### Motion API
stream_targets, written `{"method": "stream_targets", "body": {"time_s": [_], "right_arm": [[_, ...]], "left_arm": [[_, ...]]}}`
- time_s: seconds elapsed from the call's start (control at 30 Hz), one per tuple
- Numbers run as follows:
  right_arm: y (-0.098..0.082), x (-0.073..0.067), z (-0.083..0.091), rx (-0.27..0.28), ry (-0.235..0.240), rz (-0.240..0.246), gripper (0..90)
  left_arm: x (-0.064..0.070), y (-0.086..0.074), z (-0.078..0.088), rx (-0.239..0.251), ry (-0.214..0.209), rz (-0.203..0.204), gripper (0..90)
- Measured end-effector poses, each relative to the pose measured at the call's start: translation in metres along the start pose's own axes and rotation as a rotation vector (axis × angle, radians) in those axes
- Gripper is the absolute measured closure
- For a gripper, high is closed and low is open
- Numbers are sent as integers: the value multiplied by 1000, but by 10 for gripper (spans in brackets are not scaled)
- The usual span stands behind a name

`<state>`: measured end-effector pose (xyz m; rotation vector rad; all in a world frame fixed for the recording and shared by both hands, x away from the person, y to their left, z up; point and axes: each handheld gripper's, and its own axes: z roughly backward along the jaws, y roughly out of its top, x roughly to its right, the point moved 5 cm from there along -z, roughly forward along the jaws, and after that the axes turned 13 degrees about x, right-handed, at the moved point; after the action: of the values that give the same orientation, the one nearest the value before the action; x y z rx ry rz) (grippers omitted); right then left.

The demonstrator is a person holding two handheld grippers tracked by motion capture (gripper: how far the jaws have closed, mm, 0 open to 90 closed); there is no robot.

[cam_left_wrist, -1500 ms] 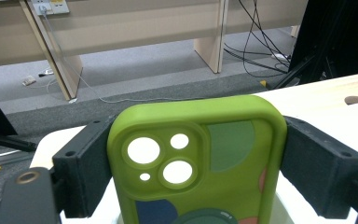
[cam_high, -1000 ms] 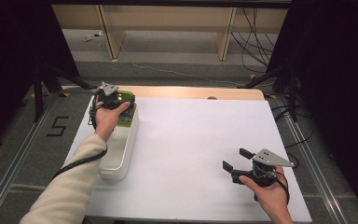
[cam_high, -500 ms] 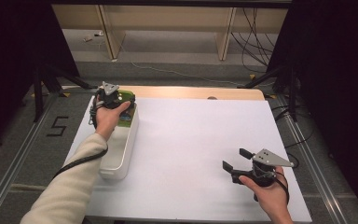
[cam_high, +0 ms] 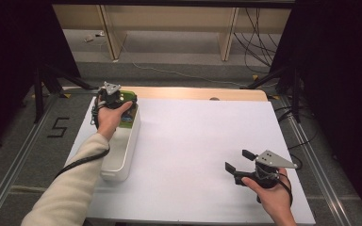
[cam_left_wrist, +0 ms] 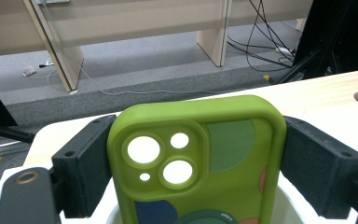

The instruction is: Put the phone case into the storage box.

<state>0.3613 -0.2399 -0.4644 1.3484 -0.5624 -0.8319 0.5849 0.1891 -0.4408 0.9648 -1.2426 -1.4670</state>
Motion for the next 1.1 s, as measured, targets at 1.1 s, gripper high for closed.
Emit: {"method": "stream_targets", "body": {"time_s": [1.1], "right_arm": [[1, 1, 0, 7, -4, 0, 161]], "left_arm": [[3, 0, -5, -15, 2, 11, 150]]}}
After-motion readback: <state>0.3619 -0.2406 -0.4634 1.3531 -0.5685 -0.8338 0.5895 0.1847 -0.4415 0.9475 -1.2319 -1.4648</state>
